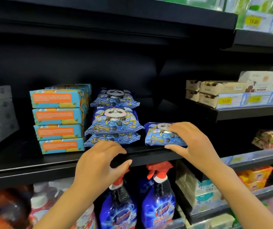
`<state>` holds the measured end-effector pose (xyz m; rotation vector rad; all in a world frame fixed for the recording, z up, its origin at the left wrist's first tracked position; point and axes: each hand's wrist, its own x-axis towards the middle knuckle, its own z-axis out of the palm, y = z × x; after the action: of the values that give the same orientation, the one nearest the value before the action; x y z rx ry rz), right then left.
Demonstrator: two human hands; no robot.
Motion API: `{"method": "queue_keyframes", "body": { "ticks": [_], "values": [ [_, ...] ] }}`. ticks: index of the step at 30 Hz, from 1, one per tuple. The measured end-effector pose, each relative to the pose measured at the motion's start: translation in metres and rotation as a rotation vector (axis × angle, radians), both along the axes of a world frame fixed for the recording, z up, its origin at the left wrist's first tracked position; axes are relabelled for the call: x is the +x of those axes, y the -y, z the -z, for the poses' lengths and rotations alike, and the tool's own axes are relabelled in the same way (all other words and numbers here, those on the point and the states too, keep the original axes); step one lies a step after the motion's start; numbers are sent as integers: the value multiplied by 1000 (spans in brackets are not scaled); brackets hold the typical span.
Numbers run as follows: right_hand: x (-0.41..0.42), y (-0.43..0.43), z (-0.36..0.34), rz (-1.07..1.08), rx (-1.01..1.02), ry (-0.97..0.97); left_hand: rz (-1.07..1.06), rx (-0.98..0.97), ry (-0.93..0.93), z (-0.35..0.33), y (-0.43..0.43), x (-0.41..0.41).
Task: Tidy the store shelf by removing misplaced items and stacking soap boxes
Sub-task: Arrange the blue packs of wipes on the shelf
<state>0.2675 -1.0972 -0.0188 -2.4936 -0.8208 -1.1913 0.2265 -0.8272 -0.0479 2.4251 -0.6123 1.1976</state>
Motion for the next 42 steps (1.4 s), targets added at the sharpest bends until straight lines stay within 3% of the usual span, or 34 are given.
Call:
{"method": "queue_keyframes", "body": {
  "ticks": [7,12,22,24,26,28,31,34,42],
  "values": [
    [3,-7,-2,88,-15,-68,-9,-3,-5,1,1,-1],
    [23,-21,-18,207,-70,-280,-13,12,-7,1,1,-1],
    [50,-27,-28,138,-83,-331,-10,20,-31,0,0,-1],
    [47,-31,-35,87,56,-274,-10,17,-34,0,-1,-2],
    [34,-44,-49,-46,320,-177,-10,14,-36,0,-2,-2],
    [17,-65,-65,-220,399,-140,-7,28,-33,1,-3,-1],
    [3,-97,-81,-335,153,-248,1,53,-33,1,-4,-1],
    [8,-120,-88,-266,-102,-347,17,60,-27,-1,-6,-3],
    [26,-139,-80,-180,-295,-359,44,40,-29,0,-6,-2]
  ]
}}
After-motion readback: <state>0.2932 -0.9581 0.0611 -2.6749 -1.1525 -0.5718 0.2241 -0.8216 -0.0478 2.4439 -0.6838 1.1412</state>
